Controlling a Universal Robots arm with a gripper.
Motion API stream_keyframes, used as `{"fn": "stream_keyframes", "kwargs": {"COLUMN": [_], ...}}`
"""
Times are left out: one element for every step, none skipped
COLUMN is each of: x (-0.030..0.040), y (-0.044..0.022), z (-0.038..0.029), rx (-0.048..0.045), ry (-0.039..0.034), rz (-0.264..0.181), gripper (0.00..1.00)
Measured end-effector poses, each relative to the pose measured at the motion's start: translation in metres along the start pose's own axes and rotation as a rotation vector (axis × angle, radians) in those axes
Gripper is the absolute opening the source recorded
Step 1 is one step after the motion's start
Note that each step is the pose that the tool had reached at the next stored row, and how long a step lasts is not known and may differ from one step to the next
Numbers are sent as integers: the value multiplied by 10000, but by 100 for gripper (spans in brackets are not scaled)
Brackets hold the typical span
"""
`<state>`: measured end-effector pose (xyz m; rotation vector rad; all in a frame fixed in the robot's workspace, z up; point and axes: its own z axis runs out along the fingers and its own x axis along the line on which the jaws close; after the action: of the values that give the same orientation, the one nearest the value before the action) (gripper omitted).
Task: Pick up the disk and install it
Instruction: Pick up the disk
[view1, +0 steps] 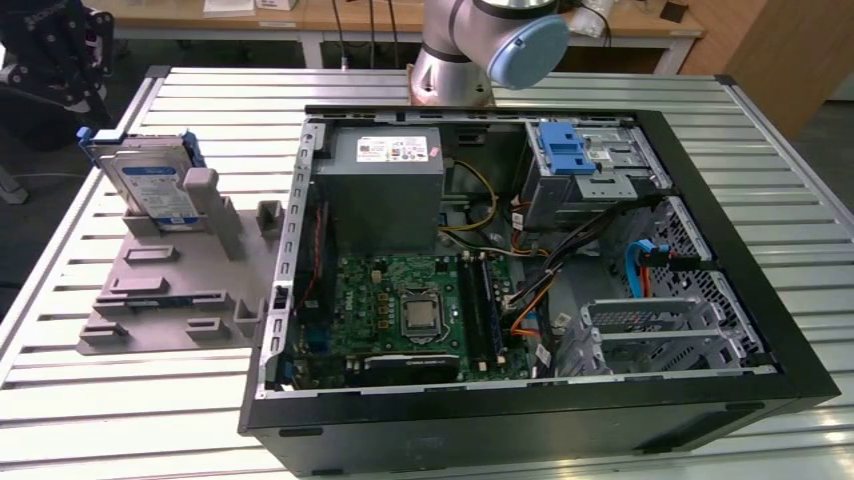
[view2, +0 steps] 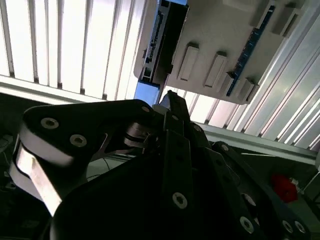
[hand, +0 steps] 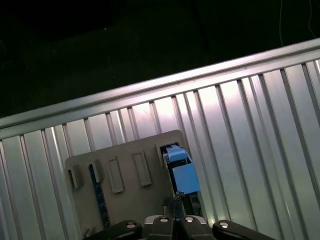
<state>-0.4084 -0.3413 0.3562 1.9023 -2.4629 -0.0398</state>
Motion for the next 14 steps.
{"fn": "stream_keyframes", "kwargs": {"x": [0, 0, 0, 0, 0, 0, 0, 0, 0, -2, -5, -7, -7, -8], "y": [0, 0, 0, 0, 0, 0, 0, 0, 0, 1, 2, 3, 5, 8], "z": [0, 1, 1, 2, 2, 2, 3, 4, 4, 6, 9, 10, 13, 16], "rx": [4, 9, 13, 18, 23, 29, 36, 46, 62, 89, 110, 118, 120, 122], "ry": [5, 11, 16, 21, 26, 30, 34, 37, 38, 34, 31, 29, 29, 29], "rz": [-159, -325, -479, -629, -779, -919, -1061, -1189, -1301, -1367, -1397, -1414, -1428, -1448], "gripper": [11, 11, 11, 11, 11, 11, 11, 11, 11, 11, 11, 11, 11, 11]}}
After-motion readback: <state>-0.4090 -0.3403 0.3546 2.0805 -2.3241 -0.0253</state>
